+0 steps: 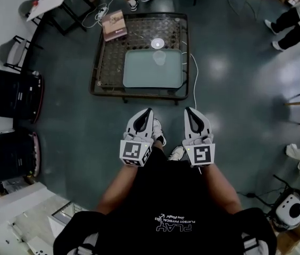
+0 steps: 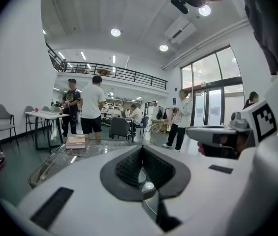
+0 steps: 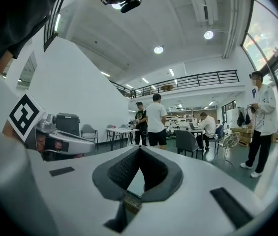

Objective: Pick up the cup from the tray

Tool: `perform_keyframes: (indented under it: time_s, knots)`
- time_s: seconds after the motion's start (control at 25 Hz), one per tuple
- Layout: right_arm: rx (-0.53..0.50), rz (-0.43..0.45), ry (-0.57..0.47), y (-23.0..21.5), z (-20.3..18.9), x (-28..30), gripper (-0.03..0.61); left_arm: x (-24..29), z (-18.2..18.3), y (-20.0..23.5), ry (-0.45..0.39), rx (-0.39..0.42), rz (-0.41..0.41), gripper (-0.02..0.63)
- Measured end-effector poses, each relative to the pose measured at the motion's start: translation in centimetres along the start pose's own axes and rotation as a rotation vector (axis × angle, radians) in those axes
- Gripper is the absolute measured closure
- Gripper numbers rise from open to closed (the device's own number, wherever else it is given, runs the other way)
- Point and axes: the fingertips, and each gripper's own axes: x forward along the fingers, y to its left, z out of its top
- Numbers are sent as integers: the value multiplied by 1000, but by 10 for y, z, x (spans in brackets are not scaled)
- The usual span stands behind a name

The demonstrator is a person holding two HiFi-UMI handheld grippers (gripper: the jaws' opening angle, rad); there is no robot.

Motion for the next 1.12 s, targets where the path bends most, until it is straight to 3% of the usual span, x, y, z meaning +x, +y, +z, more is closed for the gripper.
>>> perform_keyframes:
  time_s: [0.52, 0.84, 1.12]
  knots:
    - [-11, -54, 117, -31, -13, 107, 583, 95, 1, 83, 38, -83, -77, 606]
    - [13, -96, 196, -47, -36, 142, 583, 135, -26, 105, 108, -35, -91, 606]
    - [53, -48, 226, -63, -66, 178, 583, 184, -54, 117, 165, -12, -48, 604]
